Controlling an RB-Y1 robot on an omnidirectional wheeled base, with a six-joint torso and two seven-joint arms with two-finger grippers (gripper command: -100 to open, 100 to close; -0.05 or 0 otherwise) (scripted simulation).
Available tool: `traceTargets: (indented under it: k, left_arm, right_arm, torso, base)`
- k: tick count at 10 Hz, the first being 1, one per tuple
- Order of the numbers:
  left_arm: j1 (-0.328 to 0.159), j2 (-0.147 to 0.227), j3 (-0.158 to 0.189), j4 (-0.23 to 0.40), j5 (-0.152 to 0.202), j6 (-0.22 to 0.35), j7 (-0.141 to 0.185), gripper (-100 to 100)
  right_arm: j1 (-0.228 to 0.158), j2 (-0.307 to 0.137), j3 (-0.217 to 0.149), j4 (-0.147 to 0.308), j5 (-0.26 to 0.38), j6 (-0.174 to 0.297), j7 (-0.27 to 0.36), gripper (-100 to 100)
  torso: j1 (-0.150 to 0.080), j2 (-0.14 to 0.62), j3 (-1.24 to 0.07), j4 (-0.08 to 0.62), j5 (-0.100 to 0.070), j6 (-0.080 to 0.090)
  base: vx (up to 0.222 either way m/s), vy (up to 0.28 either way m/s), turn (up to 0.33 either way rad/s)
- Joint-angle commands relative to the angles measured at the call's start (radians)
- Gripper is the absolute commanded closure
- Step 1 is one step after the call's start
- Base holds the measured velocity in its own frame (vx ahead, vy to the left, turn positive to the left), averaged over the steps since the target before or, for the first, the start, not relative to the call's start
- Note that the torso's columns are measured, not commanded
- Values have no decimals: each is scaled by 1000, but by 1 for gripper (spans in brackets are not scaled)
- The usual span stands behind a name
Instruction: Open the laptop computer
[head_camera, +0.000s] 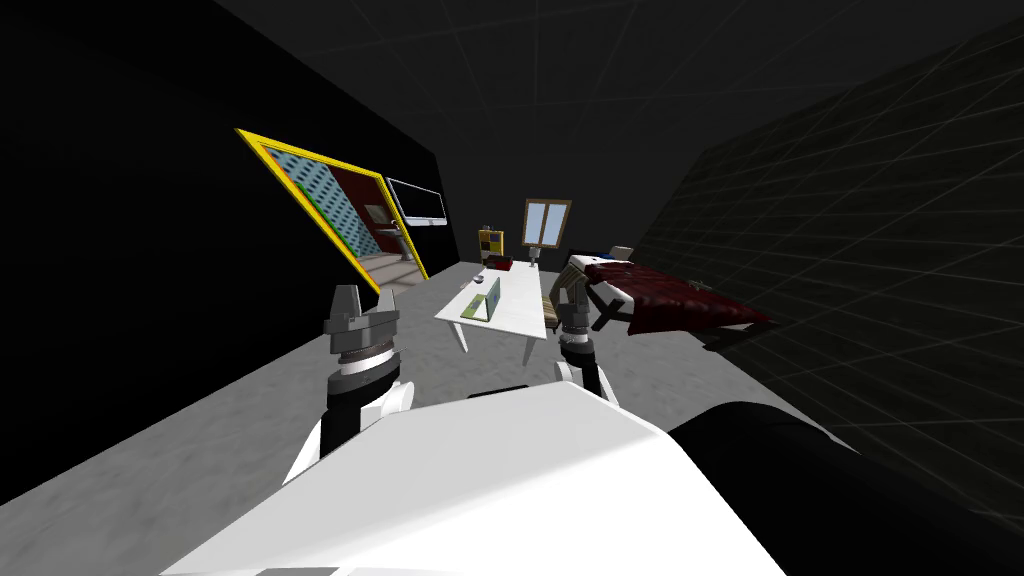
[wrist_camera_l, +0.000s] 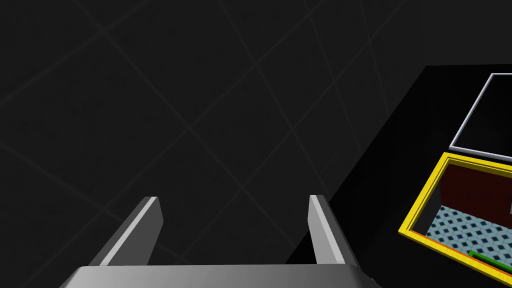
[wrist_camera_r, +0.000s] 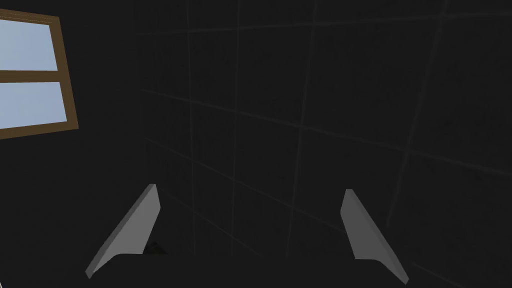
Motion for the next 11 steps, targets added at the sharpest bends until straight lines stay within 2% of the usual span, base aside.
traceTargets:
  k: [1,9,10,11]
  left_arm:
    - [0,0,0,0,0,0,0,0]
    - [0,0,0,0,0,0,0,0]
    - [1,40,0,-2,-2,12,2,-100]
    - [2,65,0,-4,-4,24,4,-100]
  right_arm:
    - [0,0,0,0,0,0,0,0]
    - [0,0,0,0,0,0,0,0]
    - [0,0,0,0,0,0,0,0]
    - [0,0,0,0,0,0,0,0]
  torso:
    - [0,40,-82,41,0,0]
    - [0,618,-1234,617,0,0]
    - [0,691,-1382,691,0,0]
    - [0,725,-1451,724,0,0]
  base:
    - [0,0,0]
    - [0,0,0]
    - [14,-7,-34]
    - [18,-8,-46]
